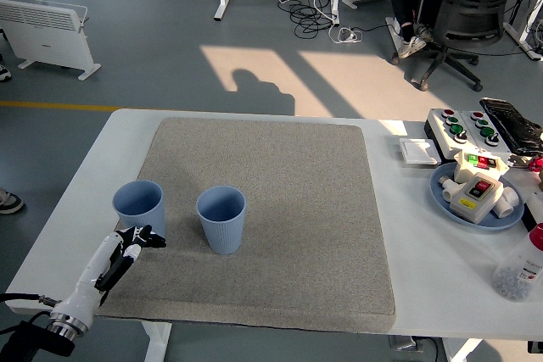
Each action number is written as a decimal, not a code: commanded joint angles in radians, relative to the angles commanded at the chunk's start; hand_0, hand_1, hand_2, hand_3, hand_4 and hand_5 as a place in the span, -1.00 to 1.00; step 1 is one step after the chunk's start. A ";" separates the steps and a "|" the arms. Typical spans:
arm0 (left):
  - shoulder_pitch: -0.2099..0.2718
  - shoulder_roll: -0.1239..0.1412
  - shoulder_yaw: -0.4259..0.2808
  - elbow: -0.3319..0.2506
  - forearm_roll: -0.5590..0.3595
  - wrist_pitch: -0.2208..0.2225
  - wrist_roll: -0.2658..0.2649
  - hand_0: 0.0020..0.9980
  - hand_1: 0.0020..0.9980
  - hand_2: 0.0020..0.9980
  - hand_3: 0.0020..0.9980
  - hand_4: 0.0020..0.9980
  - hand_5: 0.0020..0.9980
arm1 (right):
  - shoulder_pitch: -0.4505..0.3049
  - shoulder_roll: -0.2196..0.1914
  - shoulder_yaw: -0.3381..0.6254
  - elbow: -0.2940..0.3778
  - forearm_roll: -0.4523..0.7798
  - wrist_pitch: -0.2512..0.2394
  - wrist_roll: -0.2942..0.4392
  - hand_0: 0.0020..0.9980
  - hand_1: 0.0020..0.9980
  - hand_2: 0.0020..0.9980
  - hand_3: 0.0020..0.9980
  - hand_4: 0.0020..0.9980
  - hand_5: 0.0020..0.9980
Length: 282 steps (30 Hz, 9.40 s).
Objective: Push cup pick cup insert cup
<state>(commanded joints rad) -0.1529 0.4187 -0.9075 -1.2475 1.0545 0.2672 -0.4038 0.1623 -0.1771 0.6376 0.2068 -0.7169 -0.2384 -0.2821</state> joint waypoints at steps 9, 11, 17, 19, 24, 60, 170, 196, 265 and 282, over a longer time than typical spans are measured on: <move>-0.054 -0.003 0.058 0.052 -0.042 0.020 -0.021 0.41 0.25 0.11 0.01 0.27 1.00 | -0.007 0.001 0.003 0.001 -0.008 0.001 -0.002 0.42 0.27 0.30 0.18 -0.76 -0.18; -0.061 -0.001 0.061 0.058 -0.046 0.022 -0.023 0.41 0.25 0.11 0.01 0.27 1.00 | -0.009 0.001 0.004 0.001 -0.011 0.002 -0.003 0.42 0.27 0.30 0.18 -0.76 -0.18; -0.086 0.003 0.079 0.085 -0.054 0.026 -0.031 0.41 0.25 0.11 0.00 0.26 1.00 | -0.011 0.000 0.003 0.002 -0.013 0.003 -0.002 0.42 0.27 0.30 0.17 -0.76 -0.17; -0.098 0.005 0.087 0.094 -0.059 0.027 -0.033 0.41 0.25 0.11 0.00 0.26 1.00 | -0.011 0.000 0.002 0.001 -0.011 0.002 -0.002 0.42 0.27 0.30 0.17 -0.76 -0.17; -0.137 0.011 0.113 0.124 -0.069 0.031 -0.040 0.41 0.25 0.11 0.00 0.25 1.00 | -0.006 0.001 -0.004 0.001 -0.004 0.003 0.000 0.42 0.27 0.30 0.18 -0.76 -0.17; -0.387 -0.049 0.340 0.412 -0.217 0.084 -0.112 0.40 0.21 0.10 -0.01 0.22 1.00 | 0.005 0.000 -0.006 0.002 -0.008 0.006 0.000 0.42 0.27 0.30 0.18 -0.76 -0.17; -0.661 0.145 0.139 0.039 0.735 -0.561 0.314 -0.17 0.01 0.05 -0.13 0.30 -0.98 | -0.012 -0.007 0.001 0.003 -0.010 0.006 -0.005 0.42 0.27 0.29 0.17 -0.76 -0.18; -0.789 0.300 0.067 0.159 0.701 -0.610 0.292 -0.15 0.02 0.04 -0.12 0.31 -0.96 | -0.022 -0.007 0.013 0.006 -0.027 0.007 -0.013 0.42 0.27 0.30 0.18 -0.76 -0.18; -0.559 0.232 -0.146 0.170 0.256 -0.189 0.356 0.29 0.30 0.32 0.21 0.33 0.42 | -0.018 -0.006 0.008 0.004 -0.014 0.005 -0.008 0.42 0.27 0.30 0.18 -0.76 -0.18; -0.003 -0.050 -0.654 -0.107 -0.050 -0.115 0.258 0.31 0.30 0.29 0.15 0.21 0.64 | -0.026 -0.002 0.002 0.002 -0.006 0.001 -0.002 0.42 0.27 0.30 0.18 -0.76 -0.18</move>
<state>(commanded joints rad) -0.1561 0.3682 -1.5616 -1.3544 1.0045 0.1522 -0.1457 0.1361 -0.1787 0.6395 0.2091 -0.7224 -0.2377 -0.2846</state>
